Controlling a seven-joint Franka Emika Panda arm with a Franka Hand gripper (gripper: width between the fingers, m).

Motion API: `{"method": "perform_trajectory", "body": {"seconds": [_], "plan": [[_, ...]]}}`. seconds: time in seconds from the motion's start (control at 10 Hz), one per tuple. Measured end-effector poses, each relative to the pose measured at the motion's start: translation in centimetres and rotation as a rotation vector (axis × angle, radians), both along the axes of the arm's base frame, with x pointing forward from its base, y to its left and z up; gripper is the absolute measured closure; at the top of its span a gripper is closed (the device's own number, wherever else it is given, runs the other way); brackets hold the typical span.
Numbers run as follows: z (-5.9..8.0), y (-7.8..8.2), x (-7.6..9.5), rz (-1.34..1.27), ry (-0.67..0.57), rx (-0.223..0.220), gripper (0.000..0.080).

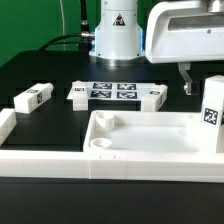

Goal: Assemble desk

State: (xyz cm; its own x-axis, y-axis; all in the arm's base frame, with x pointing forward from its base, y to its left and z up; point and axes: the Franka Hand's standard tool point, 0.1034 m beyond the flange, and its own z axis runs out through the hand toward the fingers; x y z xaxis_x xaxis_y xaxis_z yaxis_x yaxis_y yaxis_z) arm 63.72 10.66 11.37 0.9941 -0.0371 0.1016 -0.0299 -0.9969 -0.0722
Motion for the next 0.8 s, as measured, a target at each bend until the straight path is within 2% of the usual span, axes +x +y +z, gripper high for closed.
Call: {"method": "perform_trajectory", "body": {"seconds": [0.3,0.8], "plan": [[0.26,0.37,0.17,0.244,-0.018,-0.054,0.0151],[-0.14,-0.3,0.11,0.543,-0.022,-0.087,0.0151]]}}
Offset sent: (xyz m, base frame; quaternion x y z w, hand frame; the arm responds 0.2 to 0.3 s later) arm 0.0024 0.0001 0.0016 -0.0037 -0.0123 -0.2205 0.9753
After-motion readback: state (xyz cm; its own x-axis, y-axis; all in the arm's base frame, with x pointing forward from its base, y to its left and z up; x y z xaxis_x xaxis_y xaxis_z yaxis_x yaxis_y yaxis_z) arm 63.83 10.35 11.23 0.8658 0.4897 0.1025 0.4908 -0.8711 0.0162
